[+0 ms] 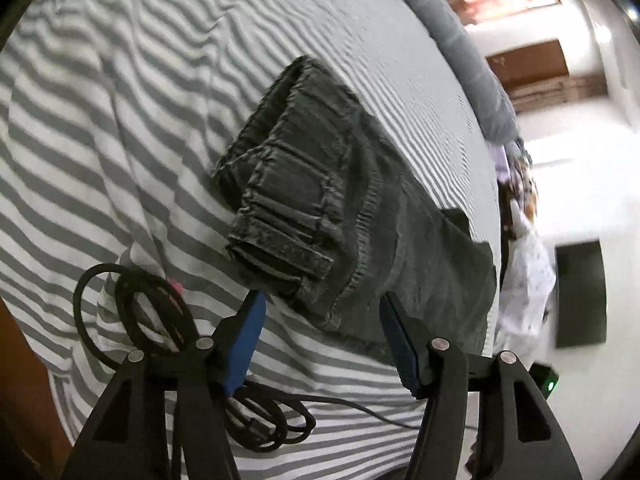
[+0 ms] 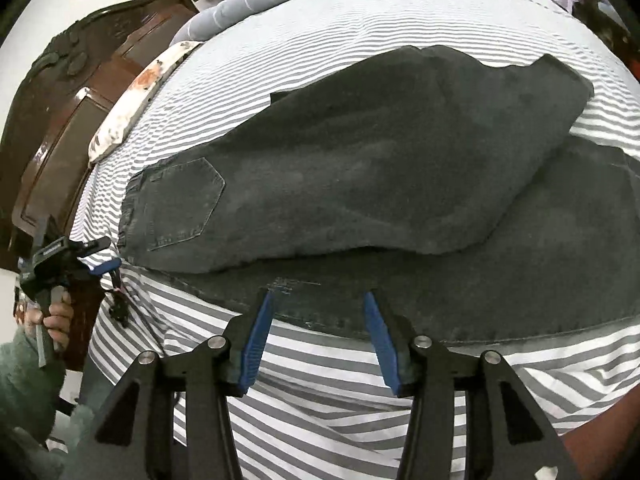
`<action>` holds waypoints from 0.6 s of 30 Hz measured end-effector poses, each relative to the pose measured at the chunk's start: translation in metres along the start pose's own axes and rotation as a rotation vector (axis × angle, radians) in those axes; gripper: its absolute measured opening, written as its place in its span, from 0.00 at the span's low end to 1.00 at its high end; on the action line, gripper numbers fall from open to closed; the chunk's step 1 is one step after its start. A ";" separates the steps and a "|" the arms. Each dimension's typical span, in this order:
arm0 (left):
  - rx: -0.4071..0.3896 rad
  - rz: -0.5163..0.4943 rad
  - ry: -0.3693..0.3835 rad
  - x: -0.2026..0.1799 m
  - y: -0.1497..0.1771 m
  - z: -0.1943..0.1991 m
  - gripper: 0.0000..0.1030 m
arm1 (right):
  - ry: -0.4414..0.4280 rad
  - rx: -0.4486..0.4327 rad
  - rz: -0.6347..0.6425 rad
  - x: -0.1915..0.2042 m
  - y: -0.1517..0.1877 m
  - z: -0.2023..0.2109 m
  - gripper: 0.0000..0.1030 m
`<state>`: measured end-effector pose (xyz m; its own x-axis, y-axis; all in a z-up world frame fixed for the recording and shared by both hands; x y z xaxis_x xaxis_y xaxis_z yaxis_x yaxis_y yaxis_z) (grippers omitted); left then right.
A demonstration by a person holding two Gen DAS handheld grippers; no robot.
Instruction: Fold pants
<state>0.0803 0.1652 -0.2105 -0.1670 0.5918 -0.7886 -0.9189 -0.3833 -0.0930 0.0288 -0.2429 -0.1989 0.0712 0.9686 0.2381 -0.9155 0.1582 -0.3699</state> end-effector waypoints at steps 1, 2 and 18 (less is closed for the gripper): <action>-0.007 0.011 -0.009 0.005 0.000 -0.001 0.58 | -0.011 0.002 -0.019 -0.003 0.000 -0.001 0.44; -0.012 0.016 -0.016 0.007 0.000 -0.003 0.58 | -0.017 0.001 -0.033 -0.002 0.000 -0.003 0.44; -0.150 -0.043 -0.158 -0.018 -0.011 -0.004 0.26 | -0.111 -0.019 -0.343 -0.049 -0.010 -0.037 0.46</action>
<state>0.0946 0.1554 -0.1980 -0.1932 0.7089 -0.6783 -0.8649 -0.4495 -0.2234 0.0489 -0.2844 -0.2405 0.3291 0.8318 0.4471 -0.8382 0.4753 -0.2674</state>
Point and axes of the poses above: each gripper's, at about its wrist camera, not at the fingertips, and z roughly against the way its jaws point, x to its left, y to its underside, the point moved 10 cm from there along -z, roughly the way its jaws point, and after that the axes turned 10 degrees about y, right-handed, at the moved point
